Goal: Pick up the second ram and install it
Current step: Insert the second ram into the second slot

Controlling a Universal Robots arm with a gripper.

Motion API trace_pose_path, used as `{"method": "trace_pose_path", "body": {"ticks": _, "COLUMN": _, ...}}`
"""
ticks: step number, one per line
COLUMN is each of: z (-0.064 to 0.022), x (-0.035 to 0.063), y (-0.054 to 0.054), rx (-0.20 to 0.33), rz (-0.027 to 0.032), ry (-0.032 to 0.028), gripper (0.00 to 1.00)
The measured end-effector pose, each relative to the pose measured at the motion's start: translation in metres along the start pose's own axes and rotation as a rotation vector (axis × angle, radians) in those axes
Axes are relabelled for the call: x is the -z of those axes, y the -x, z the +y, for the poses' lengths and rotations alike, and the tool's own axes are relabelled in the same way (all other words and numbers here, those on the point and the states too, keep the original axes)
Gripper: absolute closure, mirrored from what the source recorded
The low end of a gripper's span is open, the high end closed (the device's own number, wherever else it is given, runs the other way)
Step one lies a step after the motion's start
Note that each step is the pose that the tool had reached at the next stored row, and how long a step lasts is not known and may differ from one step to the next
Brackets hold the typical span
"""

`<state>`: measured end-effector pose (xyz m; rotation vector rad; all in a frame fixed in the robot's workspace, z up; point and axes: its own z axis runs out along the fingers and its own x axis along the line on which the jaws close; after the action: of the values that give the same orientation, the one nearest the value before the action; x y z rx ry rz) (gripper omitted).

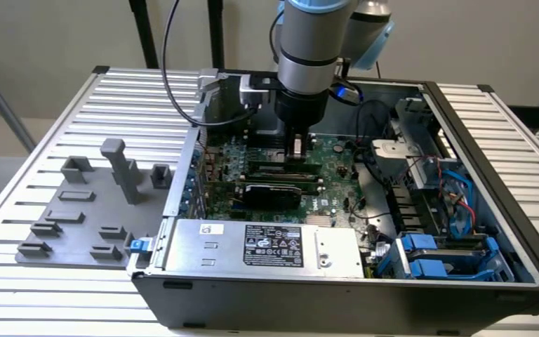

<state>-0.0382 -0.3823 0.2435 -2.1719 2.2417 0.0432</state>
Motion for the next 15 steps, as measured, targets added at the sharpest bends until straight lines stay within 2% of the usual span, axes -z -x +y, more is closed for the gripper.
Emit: {"method": "trace_pose_path", "body": {"ticks": 15, "z": 0.0022, "x": -0.0078, "y": -0.0037, "rx": 0.003, "rz": 0.0002, "ry": 0.0001, "gripper": 0.86}}
